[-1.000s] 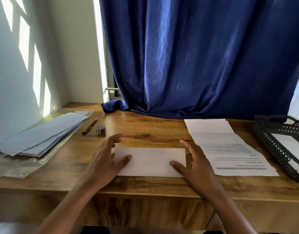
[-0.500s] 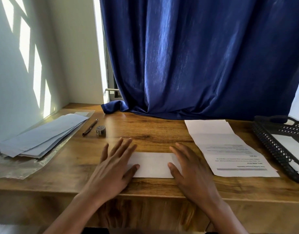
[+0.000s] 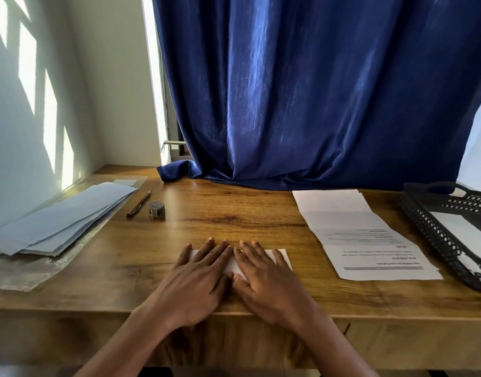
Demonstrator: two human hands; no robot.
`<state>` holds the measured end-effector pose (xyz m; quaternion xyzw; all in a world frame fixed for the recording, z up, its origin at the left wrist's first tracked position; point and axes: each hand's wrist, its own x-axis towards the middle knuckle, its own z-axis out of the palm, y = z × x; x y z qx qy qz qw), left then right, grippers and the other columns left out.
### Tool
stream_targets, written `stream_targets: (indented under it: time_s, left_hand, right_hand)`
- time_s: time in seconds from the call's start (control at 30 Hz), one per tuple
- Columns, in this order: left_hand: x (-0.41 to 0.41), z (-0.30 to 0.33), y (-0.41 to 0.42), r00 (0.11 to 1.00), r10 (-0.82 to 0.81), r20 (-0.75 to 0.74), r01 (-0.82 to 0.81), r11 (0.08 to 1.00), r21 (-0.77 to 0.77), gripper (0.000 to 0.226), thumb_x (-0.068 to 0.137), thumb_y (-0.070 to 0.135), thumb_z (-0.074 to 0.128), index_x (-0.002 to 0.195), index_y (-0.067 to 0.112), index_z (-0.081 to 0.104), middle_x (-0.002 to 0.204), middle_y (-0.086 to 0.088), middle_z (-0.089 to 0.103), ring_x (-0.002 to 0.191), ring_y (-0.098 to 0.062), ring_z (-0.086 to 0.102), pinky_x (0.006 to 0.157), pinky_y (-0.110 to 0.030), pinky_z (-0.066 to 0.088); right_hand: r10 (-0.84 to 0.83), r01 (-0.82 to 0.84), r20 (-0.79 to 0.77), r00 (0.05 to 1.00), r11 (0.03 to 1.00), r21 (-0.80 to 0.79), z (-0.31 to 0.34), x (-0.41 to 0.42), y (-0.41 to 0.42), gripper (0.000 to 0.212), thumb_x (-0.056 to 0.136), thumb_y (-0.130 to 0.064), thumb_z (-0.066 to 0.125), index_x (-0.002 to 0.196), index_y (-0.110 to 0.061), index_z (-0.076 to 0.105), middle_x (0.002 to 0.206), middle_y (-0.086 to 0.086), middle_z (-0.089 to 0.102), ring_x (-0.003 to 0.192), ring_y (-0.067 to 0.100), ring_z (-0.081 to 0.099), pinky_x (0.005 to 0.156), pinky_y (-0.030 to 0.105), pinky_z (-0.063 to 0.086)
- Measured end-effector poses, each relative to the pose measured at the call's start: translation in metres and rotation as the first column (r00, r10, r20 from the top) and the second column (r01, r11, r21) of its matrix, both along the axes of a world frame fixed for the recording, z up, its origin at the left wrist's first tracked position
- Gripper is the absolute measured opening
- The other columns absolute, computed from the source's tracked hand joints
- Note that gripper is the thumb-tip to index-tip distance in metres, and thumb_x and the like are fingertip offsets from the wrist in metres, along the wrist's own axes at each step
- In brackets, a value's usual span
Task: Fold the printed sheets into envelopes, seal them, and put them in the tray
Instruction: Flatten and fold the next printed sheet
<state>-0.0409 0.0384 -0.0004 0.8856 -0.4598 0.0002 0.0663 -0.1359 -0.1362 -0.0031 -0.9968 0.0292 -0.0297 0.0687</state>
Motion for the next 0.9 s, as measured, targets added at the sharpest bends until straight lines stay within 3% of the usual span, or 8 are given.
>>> stream_targets:
  time_s: [0.23,0.43,0.57,0.63,0.73,0.83,0.9]
  left_hand:
    - [0.018,-0.004,0.027,0.988,0.152,-0.038,-0.149,0.987,0.057,0.063,0.1,0.066,0.001,0.155,0.043,-0.021,0.163,0.021,-0.027,0.149,-0.002,-0.03,0.125,-0.04,-0.016]
    - [0.016,-0.005,0.034,0.984,0.174,-0.035,-0.173,0.985,0.016,0.067,0.097,0.067,-0.002,0.157,0.041,-0.019,0.164,0.021,-0.025,0.15,-0.002,-0.028,0.126,-0.041,-0.015]
    - [0.013,-0.004,0.037,0.987,0.159,-0.034,-0.159,0.987,-0.005,0.073,0.093,0.071,-0.006,0.158,0.041,-0.017,0.164,0.021,-0.024,0.15,-0.002,-0.028,0.126,-0.04,-0.015]
    - [0.012,-0.003,0.037,0.987,0.158,-0.027,-0.158,0.987,0.003,0.069,0.097,0.069,-0.001,0.158,0.041,-0.017,0.165,0.02,-0.024,0.15,-0.003,-0.029,0.126,-0.04,-0.015]
    - [0.01,-0.001,0.037,0.984,0.173,-0.046,-0.174,0.984,-0.025,0.069,0.099,0.069,0.002,0.158,0.04,-0.017,0.165,0.02,-0.023,0.15,0.0,-0.028,0.126,-0.038,-0.014]
    - [0.009,0.0,0.041,0.965,0.199,-0.169,-0.223,0.966,-0.132,0.077,0.09,0.079,-0.003,0.157,0.043,-0.018,0.164,0.023,-0.02,0.148,0.007,-0.025,0.125,-0.029,-0.013]
    - [0.01,0.0,0.043,0.949,0.211,-0.236,-0.262,0.942,-0.208,0.079,0.089,0.08,0.0,0.158,0.044,-0.013,0.166,0.022,-0.014,0.15,0.008,-0.02,0.125,-0.026,-0.01]
  right_hand:
    - [-0.113,0.113,-0.051,0.992,0.994,0.006,-0.001,-0.018,-0.032,0.083,0.089,-0.079,-0.003,0.158,-0.034,-0.015,0.164,-0.015,-0.021,0.147,0.003,-0.023,0.118,0.033,-0.013]
    - [-0.176,0.175,-0.065,0.982,0.984,-0.021,0.005,-0.021,-0.032,0.077,0.099,-0.069,0.012,0.16,-0.029,-0.013,0.165,-0.011,-0.021,0.153,0.011,-0.021,0.122,0.04,-0.009]
    - [0.001,-0.001,0.065,0.998,1.0,0.007,0.012,-0.012,-0.012,0.069,0.099,-0.061,0.011,0.158,-0.036,-0.015,0.164,-0.015,-0.025,0.148,0.003,-0.031,0.125,0.043,-0.009]
    - [0.076,-0.078,0.04,0.996,0.995,0.057,0.012,-0.007,-0.001,0.075,0.095,-0.074,0.008,0.158,-0.04,-0.015,0.164,-0.018,-0.023,0.148,0.001,-0.03,0.123,0.039,-0.012]
    - [0.114,-0.113,-0.017,0.993,0.991,0.072,0.006,-0.007,0.008,0.1,0.08,-0.096,0.01,0.16,-0.039,-0.012,0.168,-0.016,-0.015,0.152,0.002,-0.021,0.12,0.035,-0.015]
    - [0.133,-0.133,-0.017,0.991,0.991,0.011,0.001,-0.018,0.007,0.115,0.069,-0.105,0.016,0.159,-0.04,-0.013,0.167,-0.017,-0.015,0.15,0.001,-0.02,0.121,0.037,-0.015]
    - [0.159,-0.16,-0.021,0.987,0.985,-0.062,0.001,-0.03,0.004,0.112,0.073,-0.102,0.02,0.159,-0.04,-0.013,0.166,-0.017,-0.015,0.15,0.002,-0.018,0.122,0.038,-0.01]
